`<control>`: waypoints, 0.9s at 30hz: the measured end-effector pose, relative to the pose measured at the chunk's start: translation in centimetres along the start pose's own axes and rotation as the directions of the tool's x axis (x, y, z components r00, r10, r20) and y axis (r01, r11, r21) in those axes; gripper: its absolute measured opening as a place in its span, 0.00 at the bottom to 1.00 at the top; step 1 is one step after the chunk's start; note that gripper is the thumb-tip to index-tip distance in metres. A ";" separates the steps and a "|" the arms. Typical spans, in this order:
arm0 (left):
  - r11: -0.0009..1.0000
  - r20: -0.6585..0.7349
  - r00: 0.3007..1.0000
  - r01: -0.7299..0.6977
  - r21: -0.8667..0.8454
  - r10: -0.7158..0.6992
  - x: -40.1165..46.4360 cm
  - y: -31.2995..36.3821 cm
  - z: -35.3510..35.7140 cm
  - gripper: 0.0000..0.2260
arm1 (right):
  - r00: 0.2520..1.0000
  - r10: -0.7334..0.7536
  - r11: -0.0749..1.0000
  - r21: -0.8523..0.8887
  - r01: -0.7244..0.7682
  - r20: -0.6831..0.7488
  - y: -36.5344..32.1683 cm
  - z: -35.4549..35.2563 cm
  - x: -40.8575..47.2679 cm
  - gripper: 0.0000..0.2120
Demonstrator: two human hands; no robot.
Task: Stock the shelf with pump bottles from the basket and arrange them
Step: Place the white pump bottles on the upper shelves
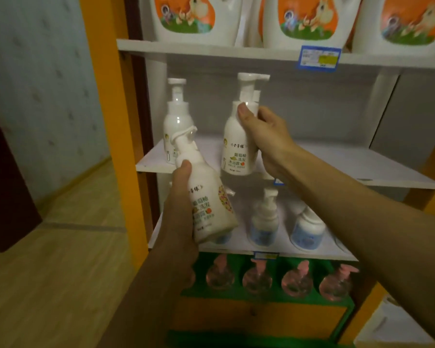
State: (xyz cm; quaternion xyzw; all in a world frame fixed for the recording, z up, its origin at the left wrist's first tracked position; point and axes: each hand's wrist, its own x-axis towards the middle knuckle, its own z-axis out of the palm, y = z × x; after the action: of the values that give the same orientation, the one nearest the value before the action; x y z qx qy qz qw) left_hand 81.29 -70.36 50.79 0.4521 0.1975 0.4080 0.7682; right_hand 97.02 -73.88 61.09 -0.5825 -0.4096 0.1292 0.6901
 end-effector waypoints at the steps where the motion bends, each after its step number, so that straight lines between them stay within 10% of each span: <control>1: 1.000 0.004 1.000 -0.012 -0.001 0.012 0.3 0.3 -0.2 0.19 | 1.000 -0.002 1.000 -0.002 0.002 0.011 0.3 0.3 0.6 0.08; 16: 1.000 -0.157 0.987 -0.015 0.017 0.017 0.8 0.2 -2.0 0.37 | 0.996 0.049 0.997 0.055 -0.053 0.073 3.1 3.0 4.7 0.13; 27: 0.998 -0.099 0.993 0.060 0.023 -0.058 1.0 -1.1 -2.2 0.28 | 0.986 0.125 0.992 -0.036 -0.122 0.108 2.9 3.0 4.7 0.22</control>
State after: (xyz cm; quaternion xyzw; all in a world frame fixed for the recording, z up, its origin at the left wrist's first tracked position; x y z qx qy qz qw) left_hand 80.87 -68.66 48.78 0.4353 0.2536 0.4043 0.7633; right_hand 98.67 -67.83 60.36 -0.6087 -0.4120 0.1977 0.6486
